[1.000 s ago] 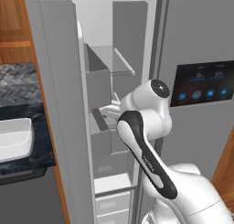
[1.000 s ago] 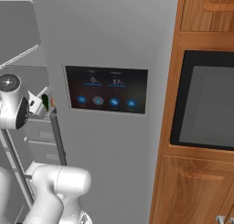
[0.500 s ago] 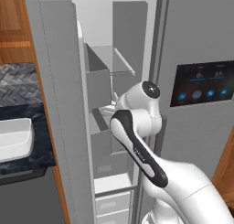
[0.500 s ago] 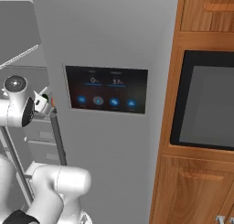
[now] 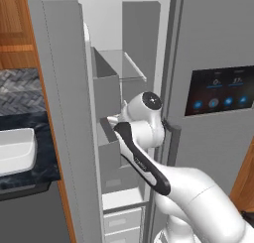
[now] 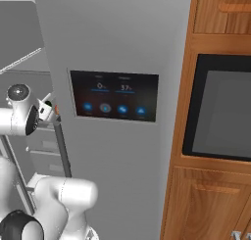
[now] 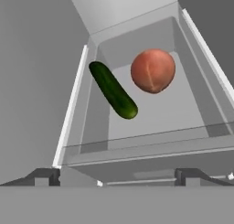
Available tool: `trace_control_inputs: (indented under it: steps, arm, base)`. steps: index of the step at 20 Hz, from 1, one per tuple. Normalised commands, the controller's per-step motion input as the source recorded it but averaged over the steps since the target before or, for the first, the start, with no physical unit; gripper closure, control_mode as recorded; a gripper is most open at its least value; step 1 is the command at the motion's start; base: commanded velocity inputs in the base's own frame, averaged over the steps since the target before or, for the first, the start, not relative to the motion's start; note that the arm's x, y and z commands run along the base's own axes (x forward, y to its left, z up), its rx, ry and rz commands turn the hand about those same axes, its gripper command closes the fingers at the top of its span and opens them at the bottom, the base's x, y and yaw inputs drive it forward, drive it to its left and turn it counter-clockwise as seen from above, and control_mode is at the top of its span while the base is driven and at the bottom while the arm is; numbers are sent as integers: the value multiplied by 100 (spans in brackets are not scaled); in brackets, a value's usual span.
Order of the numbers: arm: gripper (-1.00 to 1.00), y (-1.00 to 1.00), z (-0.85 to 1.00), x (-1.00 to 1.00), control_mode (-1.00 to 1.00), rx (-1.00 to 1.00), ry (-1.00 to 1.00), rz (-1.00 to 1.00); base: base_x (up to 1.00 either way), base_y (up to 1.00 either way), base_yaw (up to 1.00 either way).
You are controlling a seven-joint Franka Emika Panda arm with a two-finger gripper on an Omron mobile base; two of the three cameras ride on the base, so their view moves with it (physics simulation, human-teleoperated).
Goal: Take the onion and cucumber out of the freezer and place them in the tupperware container on the counter. Then put the tupperware containing the vegetables back in the freezer.
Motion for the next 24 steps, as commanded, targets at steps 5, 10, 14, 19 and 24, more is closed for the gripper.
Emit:
trace_control_inputs:
  steps: [5,10,14,19,24]
  arm:
    - [-100,13,-15,39,-100,-3,0,-1]
    - [-100,8,-13,42,-100,-1,0,0]
    - [-100,0,-12,45,-100,0,0,0]
    - [-100,2,-21,37,-100,0,0,0]
    - [-100,11,-27,23,-100,-2,0,0]
  base:
    - [0,0,0]
    - [0,0,0]
    - [0,0,0]
    - [0,0,0]
    - [0,0,0]
